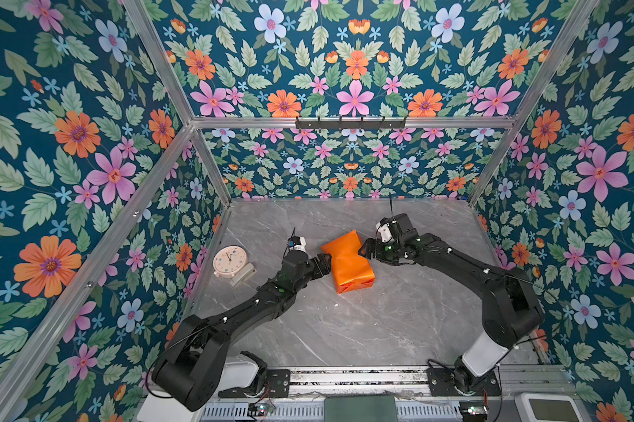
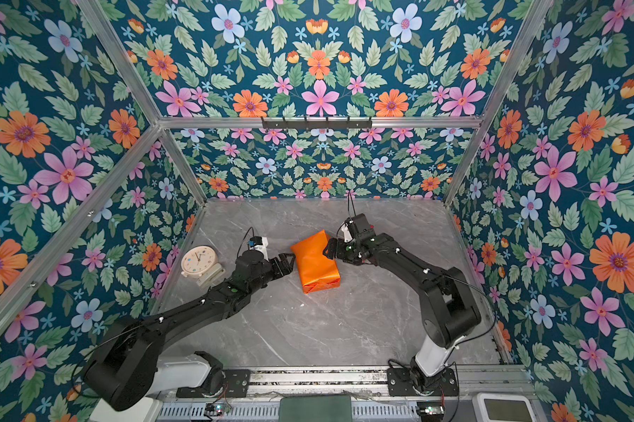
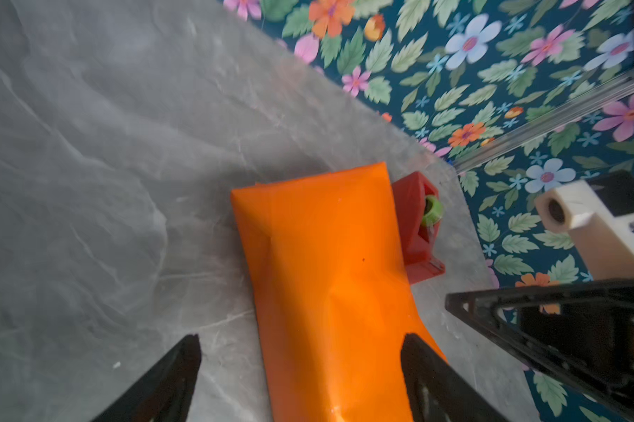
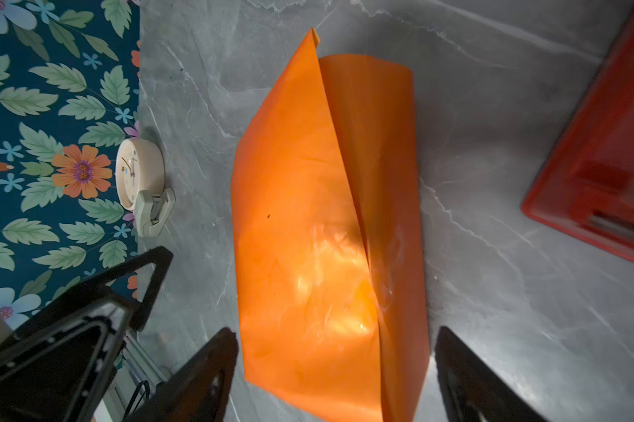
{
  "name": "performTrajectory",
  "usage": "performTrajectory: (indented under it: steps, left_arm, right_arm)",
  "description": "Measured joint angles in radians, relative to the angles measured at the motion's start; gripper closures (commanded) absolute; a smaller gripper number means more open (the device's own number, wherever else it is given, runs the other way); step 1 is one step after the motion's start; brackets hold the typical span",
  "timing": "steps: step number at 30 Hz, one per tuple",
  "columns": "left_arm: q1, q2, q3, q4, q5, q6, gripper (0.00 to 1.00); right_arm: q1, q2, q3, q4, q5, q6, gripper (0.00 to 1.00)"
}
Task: Wrap a gift box in wrapping paper
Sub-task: Rotate the gift box at the center of the table, then stand up the gift box at the center of the table.
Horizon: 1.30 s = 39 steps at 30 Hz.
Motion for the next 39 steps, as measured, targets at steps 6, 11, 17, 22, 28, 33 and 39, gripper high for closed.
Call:
performTrajectory:
  steps: [6,11,17,22,28,33,39]
  left_arm:
    - [0.006,0.177,0.086,0.006,0.132,-0.058,0.13]
    - [-0.013,0.21,0.095,0.047,0.22,-0.059,0.14]
    - [-0.02,0.159,0.007,0.089,0.283,-0.085,0.11]
    - [0.019,0.126,0.038,0.034,0.219,-0.055,0.09]
    - [0.025,0.234,0.122,0.009,0.248,-0.042,0.11]
    - [0.015,0.262,0.137,0.029,0.282,-0.056,0.12]
    - [0.014,0.286,0.169,0.062,0.296,-0.077,0.13]
  right_arm:
    - [-0.002,0.087,0.008,0.043,-0.077,0.049,0.24]
    - [0.006,0.024,-0.131,0.141,-0.17,0.109,0.31]
    - [0.028,-0.083,-0.28,0.201,-0.222,0.177,0.23]
    - [0.008,-0.086,-0.243,0.183,-0.14,0.175,0.15]
    - [0.012,0.03,-0.166,0.186,-0.124,0.177,0.13]
    - [0.015,0.059,-0.161,0.242,-0.148,0.204,0.16]
    - [0.014,0.051,-0.161,0.295,-0.159,0.23,0.18]
